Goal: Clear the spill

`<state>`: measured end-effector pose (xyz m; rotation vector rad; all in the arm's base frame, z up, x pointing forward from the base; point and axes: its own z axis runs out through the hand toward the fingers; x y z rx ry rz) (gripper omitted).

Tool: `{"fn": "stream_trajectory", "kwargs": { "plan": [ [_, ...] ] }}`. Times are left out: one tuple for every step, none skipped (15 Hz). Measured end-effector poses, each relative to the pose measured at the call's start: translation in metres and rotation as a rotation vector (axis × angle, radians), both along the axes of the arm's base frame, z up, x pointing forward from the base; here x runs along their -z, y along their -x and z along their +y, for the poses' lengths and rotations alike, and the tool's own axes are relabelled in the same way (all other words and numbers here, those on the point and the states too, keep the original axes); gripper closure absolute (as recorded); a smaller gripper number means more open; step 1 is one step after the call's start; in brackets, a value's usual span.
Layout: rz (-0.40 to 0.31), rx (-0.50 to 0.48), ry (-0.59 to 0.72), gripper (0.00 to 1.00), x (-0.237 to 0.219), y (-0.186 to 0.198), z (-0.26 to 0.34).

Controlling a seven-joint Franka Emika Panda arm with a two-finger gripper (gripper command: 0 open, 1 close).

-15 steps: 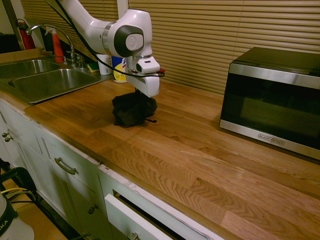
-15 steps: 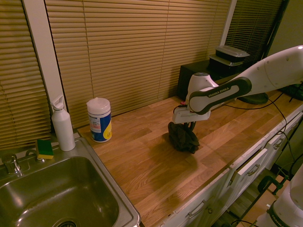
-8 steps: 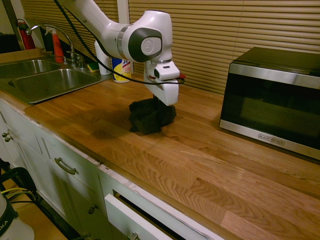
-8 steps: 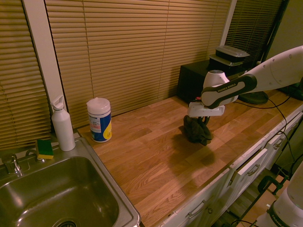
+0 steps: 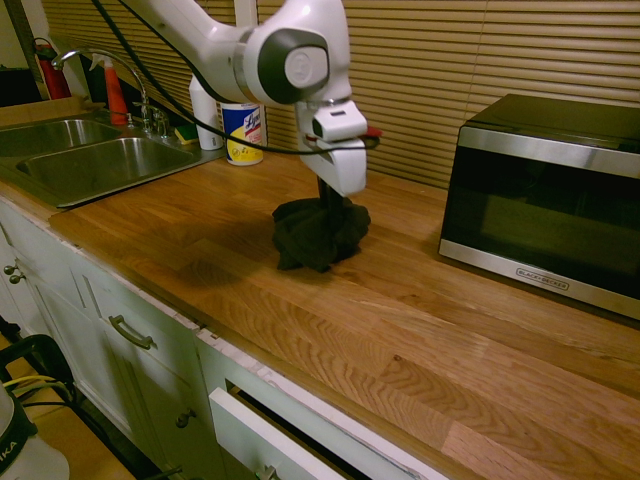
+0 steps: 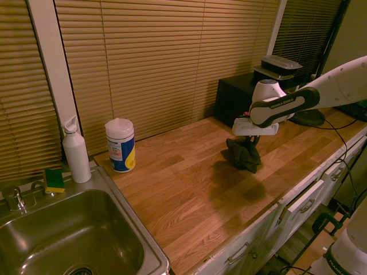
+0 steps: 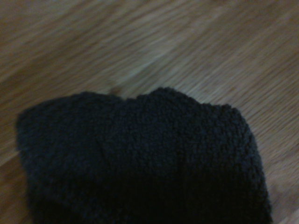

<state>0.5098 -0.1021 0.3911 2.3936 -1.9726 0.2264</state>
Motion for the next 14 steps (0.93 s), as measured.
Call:
{"fn": "stream_trajectory", "kwargs": {
  "plan": [
    [-0.010, -0.022, 0.012, 1.00, -0.014, 0.003, 0.026],
    [-0.015, -0.049, 0.020, 1.00, -0.025, 0.007, 0.055],
    [-0.016, -0.078, 0.027, 1.00, -0.031, 0.009, 0.082],
    [-0.013, -0.108, 0.032, 1.00, -0.033, 0.010, 0.108],
    [-0.011, -0.138, 0.035, 1.00, -0.032, 0.011, 0.131],
    [-0.011, -0.159, 0.038, 1.00, -0.031, 0.012, 0.150],
    [-0.012, -0.175, 0.042, 1.00, -0.031, 0.014, 0.166],
    [-0.012, -0.191, 0.046, 1.00, -0.031, 0.016, 0.181],
    [-0.012, -0.208, 0.049, 1.00, -0.030, 0.018, 0.194],
    [-0.012, -0.224, 0.053, 1.00, -0.030, 0.020, 0.207],
    [-0.014, -0.237, 0.055, 1.00, -0.032, 0.020, 0.219],
    [-0.015, -0.252, 0.057, 1.00, -0.033, 0.019, 0.230],
    [-0.014, -0.265, 0.060, 1.00, -0.036, 0.018, 0.243],
    [-0.012, -0.280, 0.062, 1.00, -0.038, 0.016, 0.256]
  ]
}}
